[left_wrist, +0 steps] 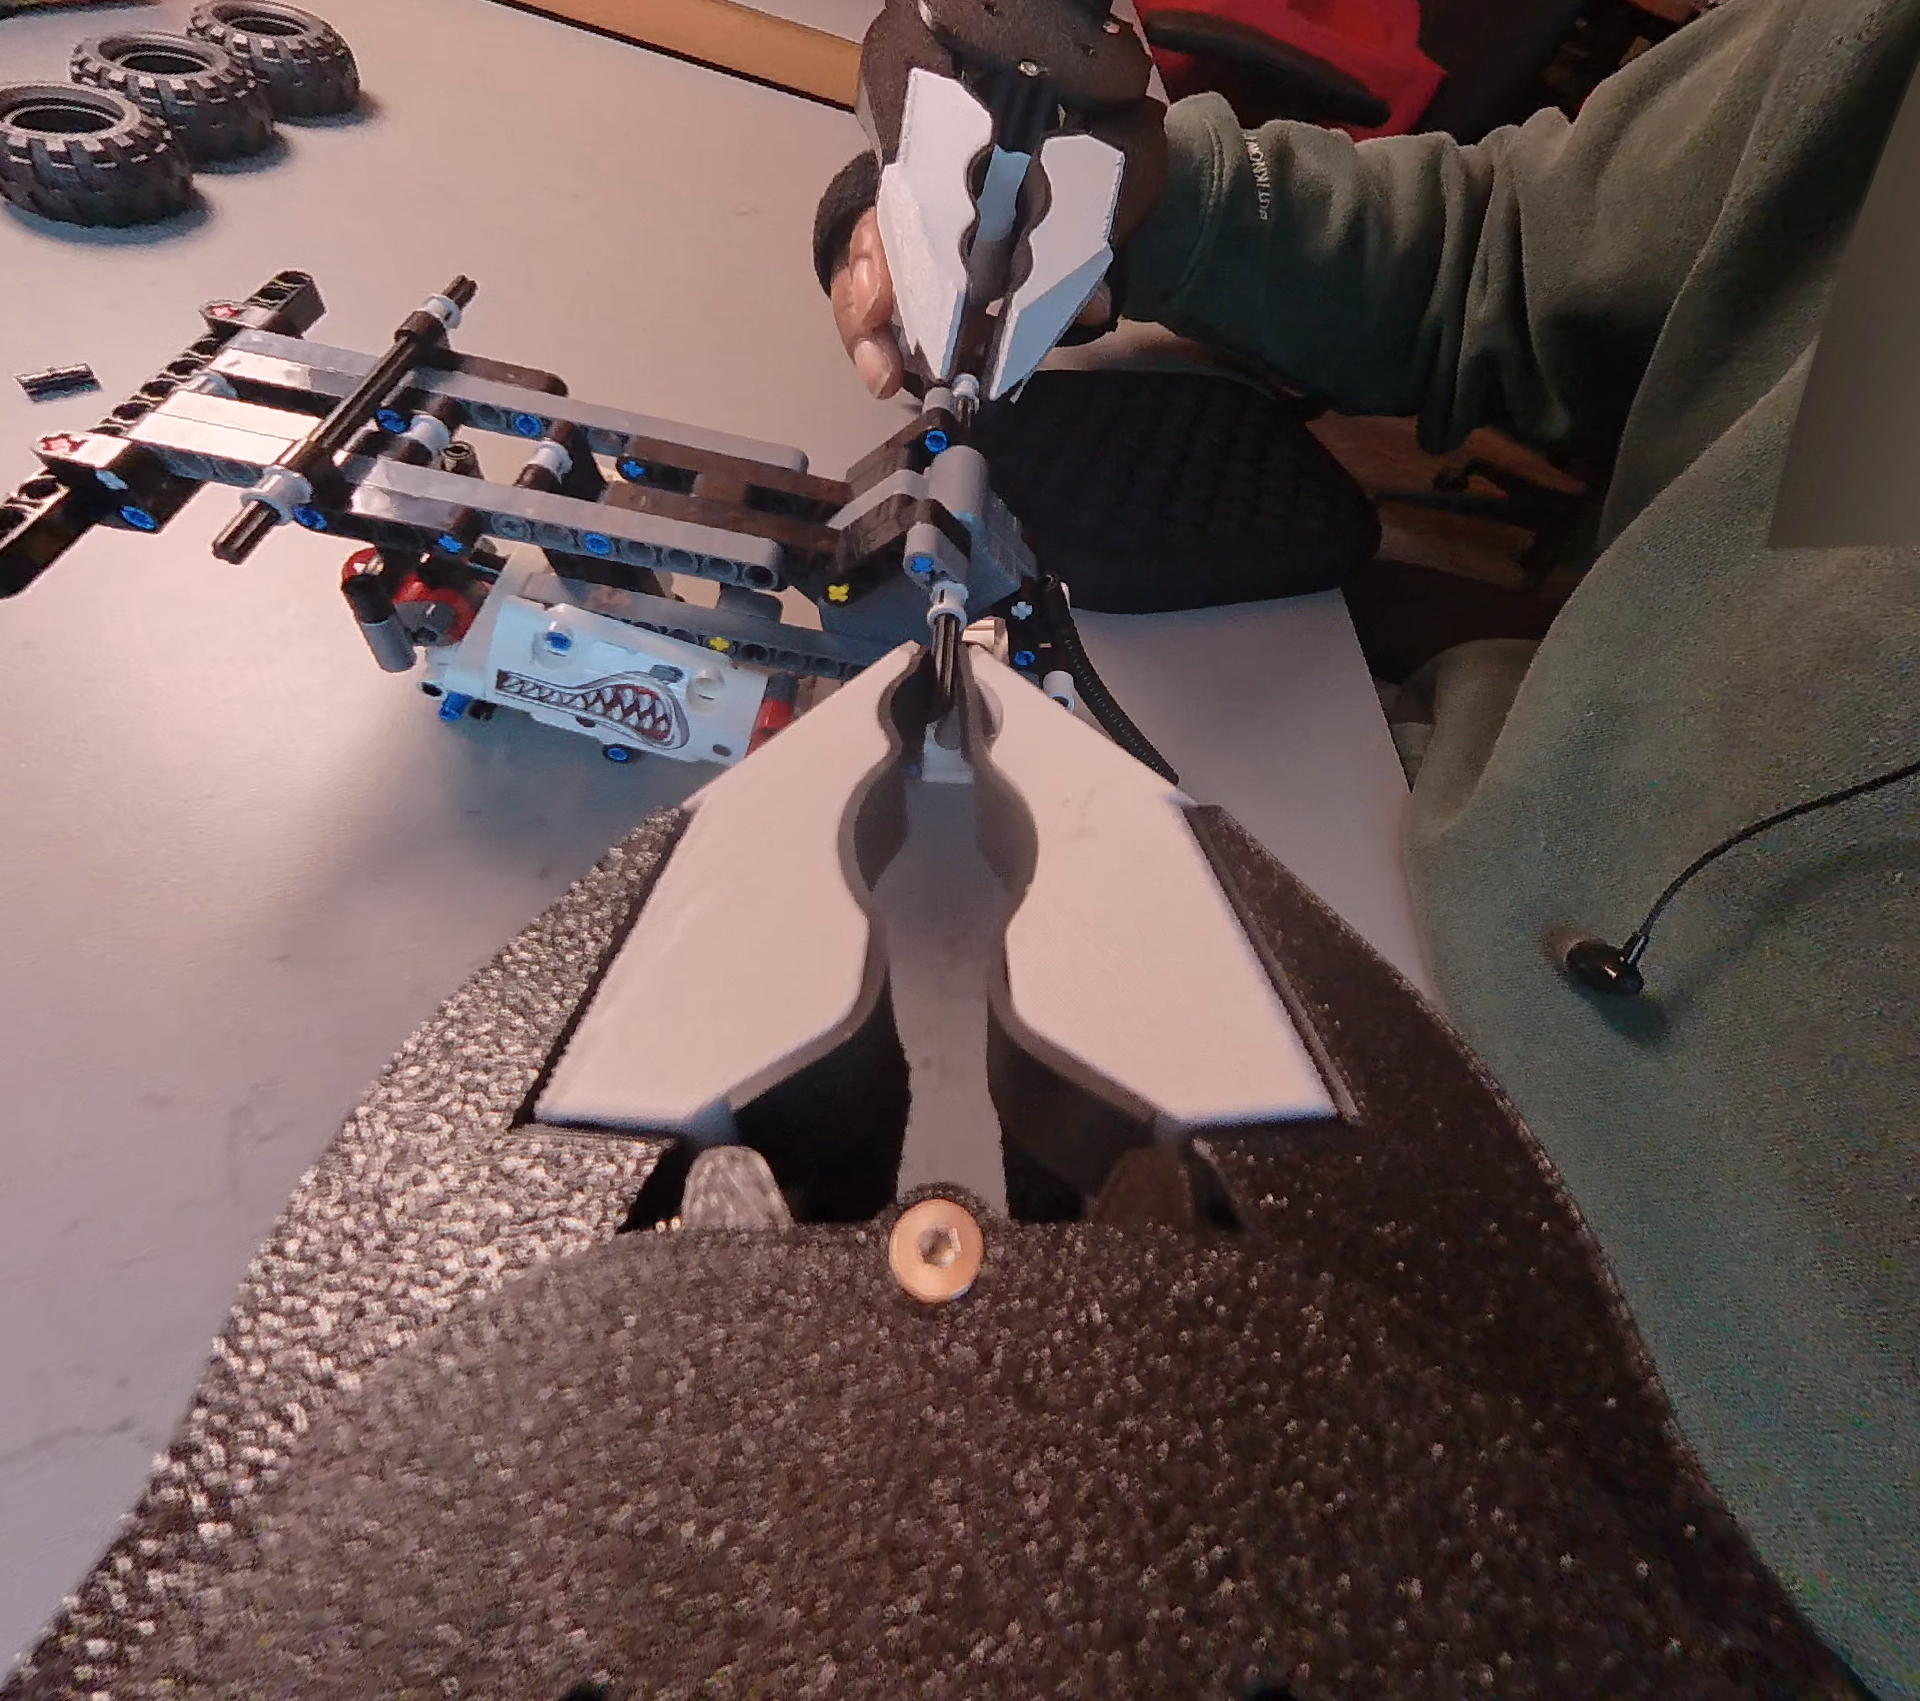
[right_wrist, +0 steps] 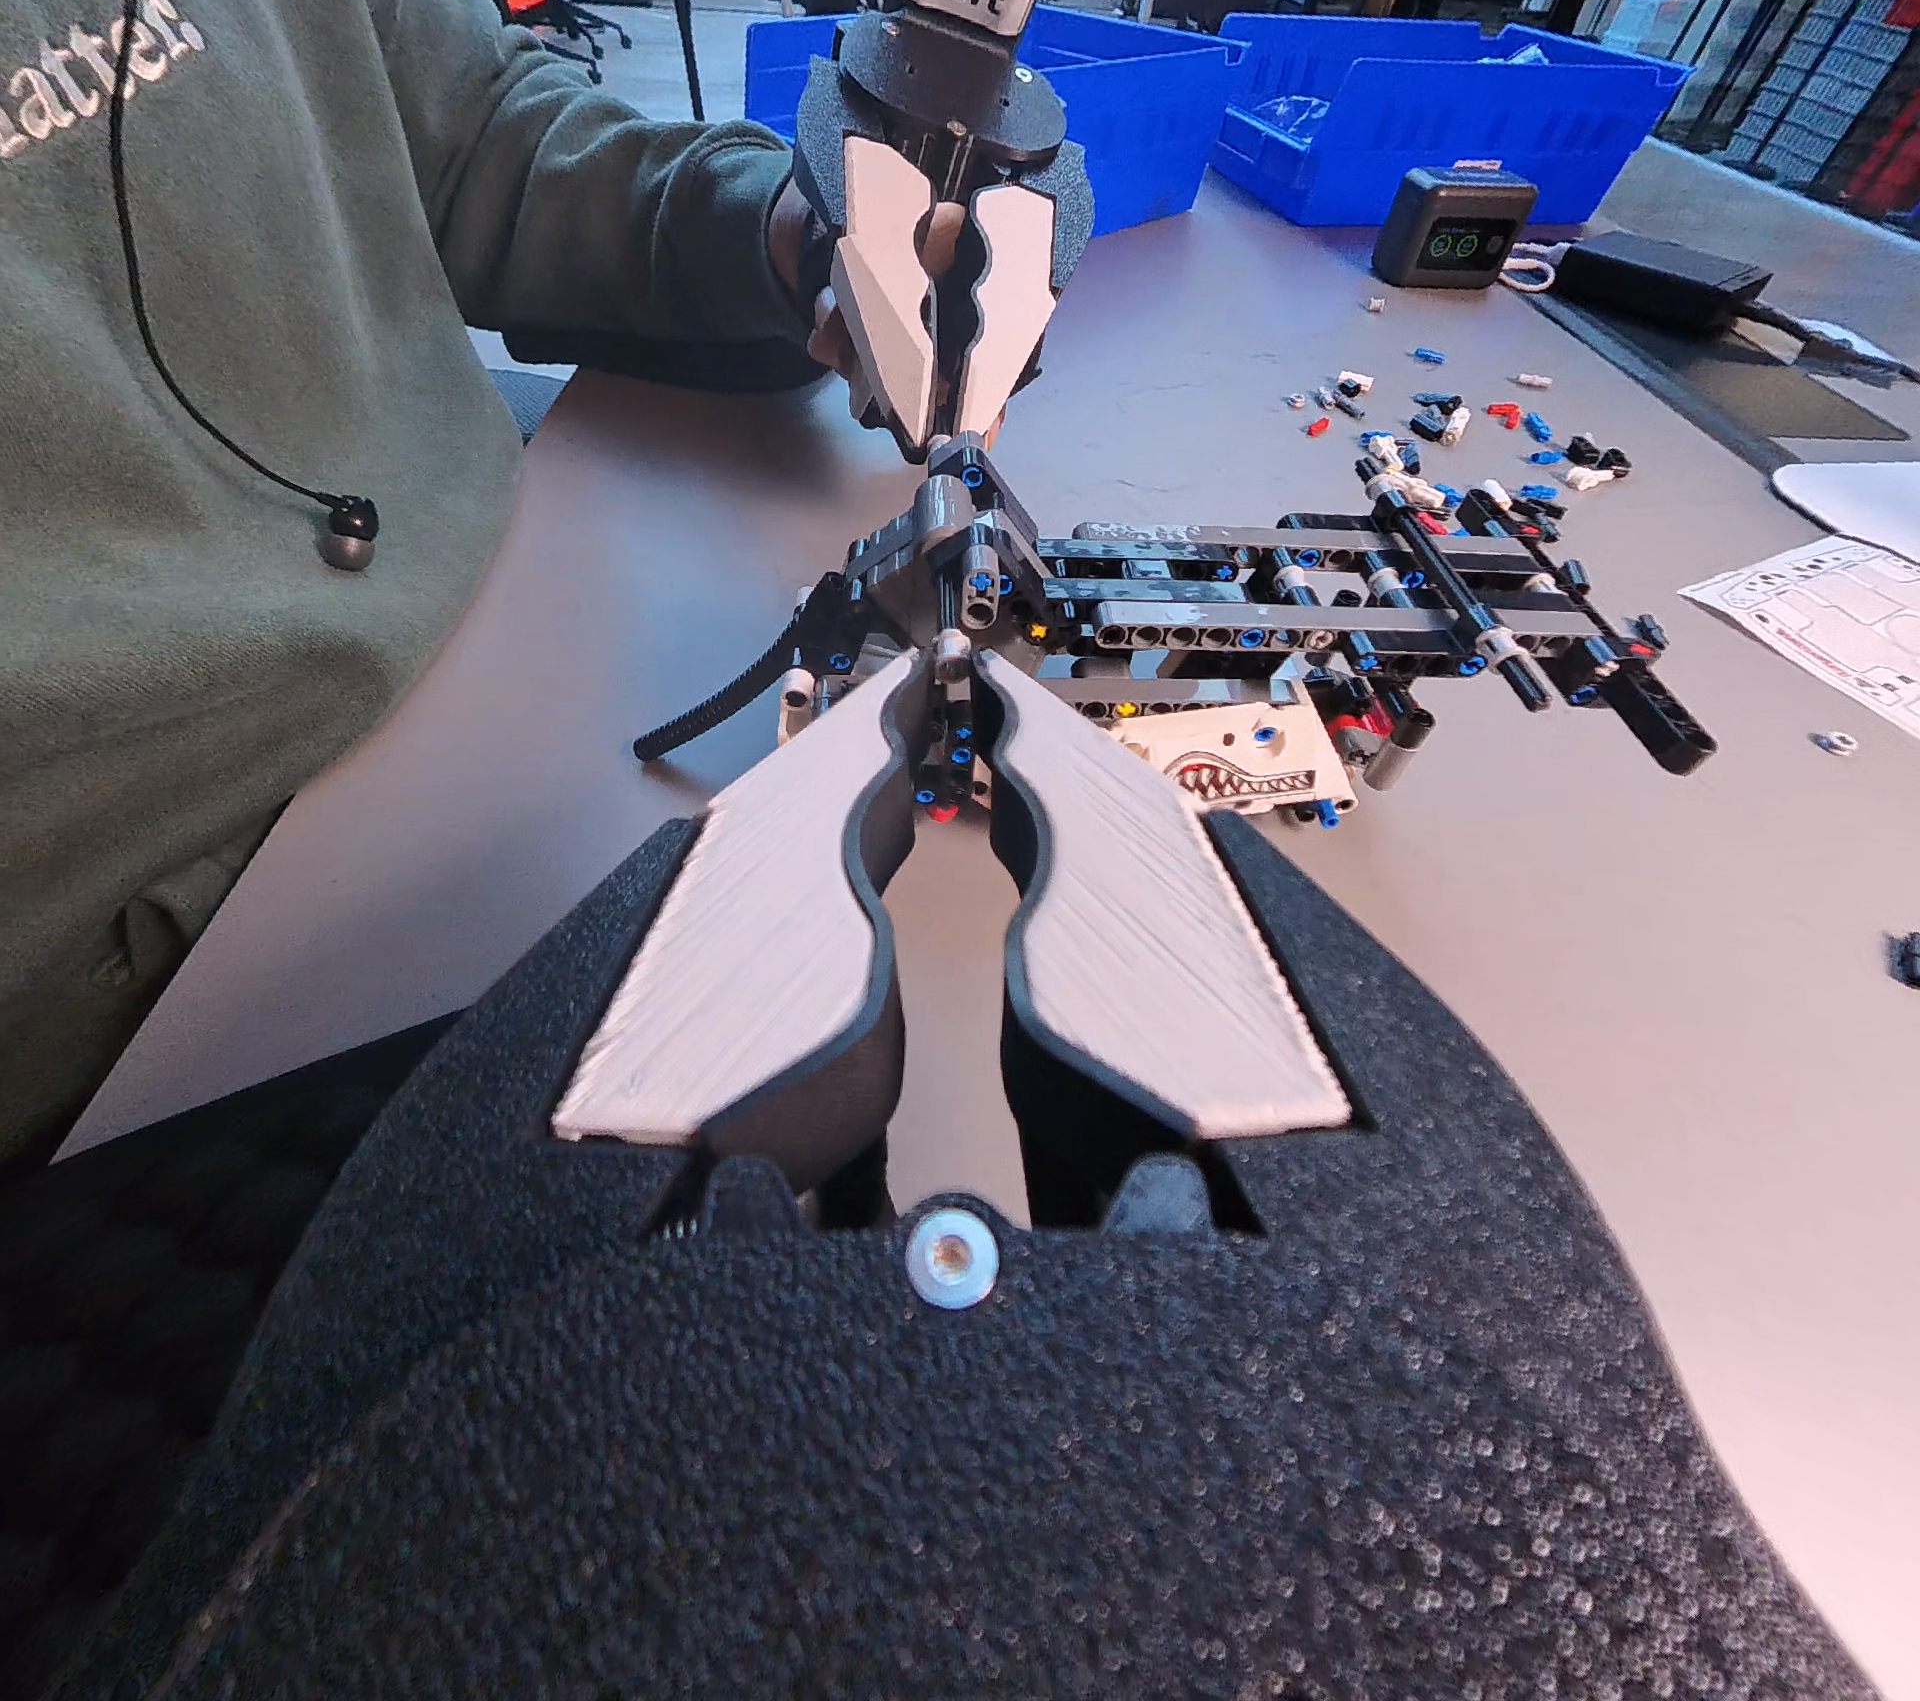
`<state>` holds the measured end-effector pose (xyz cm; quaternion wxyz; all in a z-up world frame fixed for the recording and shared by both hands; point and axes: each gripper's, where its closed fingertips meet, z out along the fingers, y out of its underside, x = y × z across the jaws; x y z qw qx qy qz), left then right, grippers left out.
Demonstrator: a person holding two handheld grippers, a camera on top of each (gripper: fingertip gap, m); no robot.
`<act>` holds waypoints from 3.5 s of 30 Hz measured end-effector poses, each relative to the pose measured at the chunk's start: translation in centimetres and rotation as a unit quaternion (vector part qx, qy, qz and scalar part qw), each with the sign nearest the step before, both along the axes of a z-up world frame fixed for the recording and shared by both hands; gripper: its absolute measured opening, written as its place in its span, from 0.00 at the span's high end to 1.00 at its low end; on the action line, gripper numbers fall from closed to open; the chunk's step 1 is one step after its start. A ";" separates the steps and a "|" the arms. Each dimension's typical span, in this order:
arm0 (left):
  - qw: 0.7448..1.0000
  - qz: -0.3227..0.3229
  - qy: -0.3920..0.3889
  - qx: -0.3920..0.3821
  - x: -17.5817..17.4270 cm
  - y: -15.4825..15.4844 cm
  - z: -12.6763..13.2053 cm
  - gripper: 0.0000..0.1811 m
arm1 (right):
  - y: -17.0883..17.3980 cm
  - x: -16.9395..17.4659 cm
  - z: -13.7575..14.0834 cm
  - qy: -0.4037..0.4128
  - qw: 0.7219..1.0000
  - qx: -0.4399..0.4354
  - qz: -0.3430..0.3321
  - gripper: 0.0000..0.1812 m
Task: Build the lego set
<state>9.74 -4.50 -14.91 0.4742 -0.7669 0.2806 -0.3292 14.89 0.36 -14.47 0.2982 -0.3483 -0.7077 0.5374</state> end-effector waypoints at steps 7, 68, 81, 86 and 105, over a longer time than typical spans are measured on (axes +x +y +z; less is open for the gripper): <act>1.000 -0.002 0.000 -0.001 0.2 -0.1 0.0 0.98 | 0.1 0.0 0.1 0.003 1.000 -0.003 -0.001 0.97; 0.969 -0.003 0.188 0.161 0.6 -0.2 -0.5 0.98 | -0.3 0.5 -0.1 -0.083 0.996 -0.045 0.011 0.97; 0.971 -0.004 0.182 0.153 1.1 -0.2 -0.6 0.99 | -0.9 -0.1 -0.2 -0.071 0.997 -0.004 0.001 0.97; 0.970 0.009 0.191 0.150 0.3 0.2 -0.5 0.99 | -0.8 -0.6 0.1 -0.075 0.997 -0.002 -0.002 0.97; 0.981 0.001 0.149 0.126 0.2 -0.3 -0.3 0.96 | -0.5 -0.3 0.5 -0.037 0.927 0.343 -0.147 0.94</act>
